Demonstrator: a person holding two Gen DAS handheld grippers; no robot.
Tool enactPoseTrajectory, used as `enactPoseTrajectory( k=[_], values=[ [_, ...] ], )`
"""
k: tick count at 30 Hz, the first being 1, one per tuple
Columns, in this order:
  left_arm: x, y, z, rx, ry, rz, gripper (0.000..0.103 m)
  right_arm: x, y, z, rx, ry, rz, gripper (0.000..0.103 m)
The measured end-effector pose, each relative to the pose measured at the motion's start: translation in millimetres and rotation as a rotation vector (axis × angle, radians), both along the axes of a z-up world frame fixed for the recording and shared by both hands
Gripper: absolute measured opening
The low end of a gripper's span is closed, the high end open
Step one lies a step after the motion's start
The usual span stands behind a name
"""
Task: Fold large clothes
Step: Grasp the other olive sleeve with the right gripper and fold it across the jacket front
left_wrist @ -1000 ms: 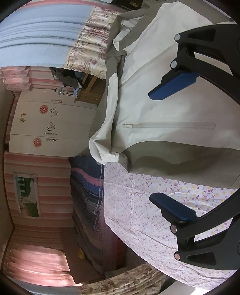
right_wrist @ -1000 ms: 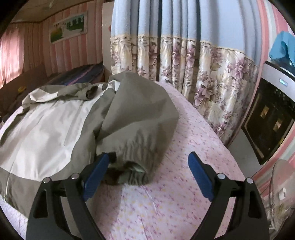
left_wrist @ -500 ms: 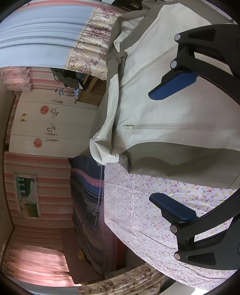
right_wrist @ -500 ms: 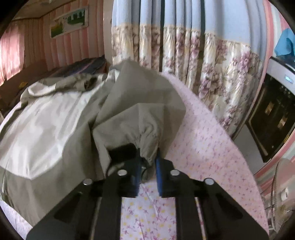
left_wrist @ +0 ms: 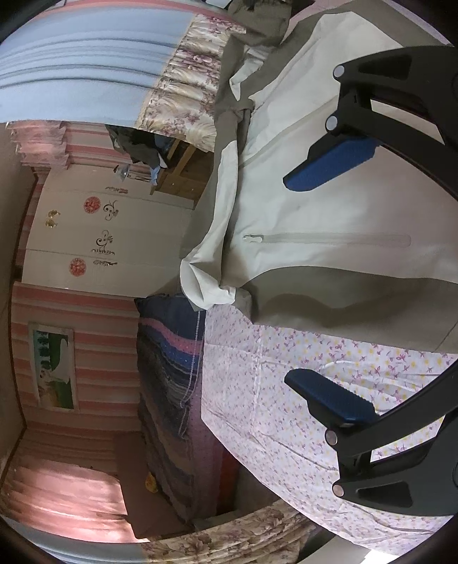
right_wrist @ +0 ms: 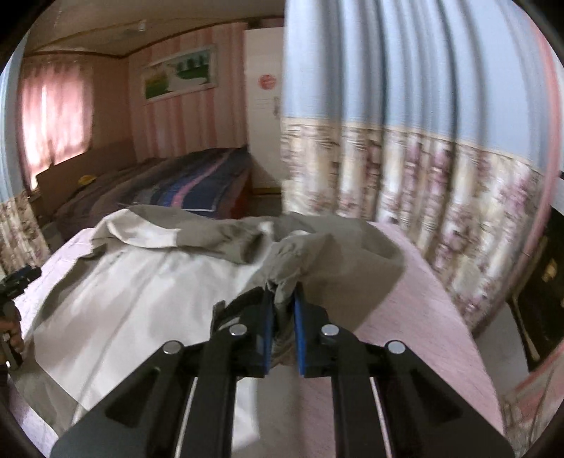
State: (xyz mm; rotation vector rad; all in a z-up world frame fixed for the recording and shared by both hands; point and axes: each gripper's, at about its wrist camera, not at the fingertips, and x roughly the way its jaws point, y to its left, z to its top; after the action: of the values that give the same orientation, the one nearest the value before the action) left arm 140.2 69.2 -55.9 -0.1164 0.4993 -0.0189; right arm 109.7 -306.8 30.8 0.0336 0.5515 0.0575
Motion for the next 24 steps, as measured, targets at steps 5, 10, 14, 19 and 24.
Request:
enactPoseTrajectory(
  k=[5,10,14,19,24],
  values=[
    [0,5,1,-0.010,-0.002,0.009,0.100,32,48,6,0.048,0.002,0.077,0.010],
    [3,7,0,-0.012,0.009,0.011,0.100,56,100,13,0.059,0.004,0.157,0.010],
    [3,8,-1,-0.016,0.011,0.009,0.100,78,147,20,0.062,0.009,0.231,0.010],
    [4,10,-2,-0.025,0.012,0.013,0.100,103,208,15,0.030,0.027,0.316,0.010],
    [4,12,-4,-0.027,0.020,0.022,0.100,132,247,-8,-0.019,0.053,0.305,0.011]
  ],
)
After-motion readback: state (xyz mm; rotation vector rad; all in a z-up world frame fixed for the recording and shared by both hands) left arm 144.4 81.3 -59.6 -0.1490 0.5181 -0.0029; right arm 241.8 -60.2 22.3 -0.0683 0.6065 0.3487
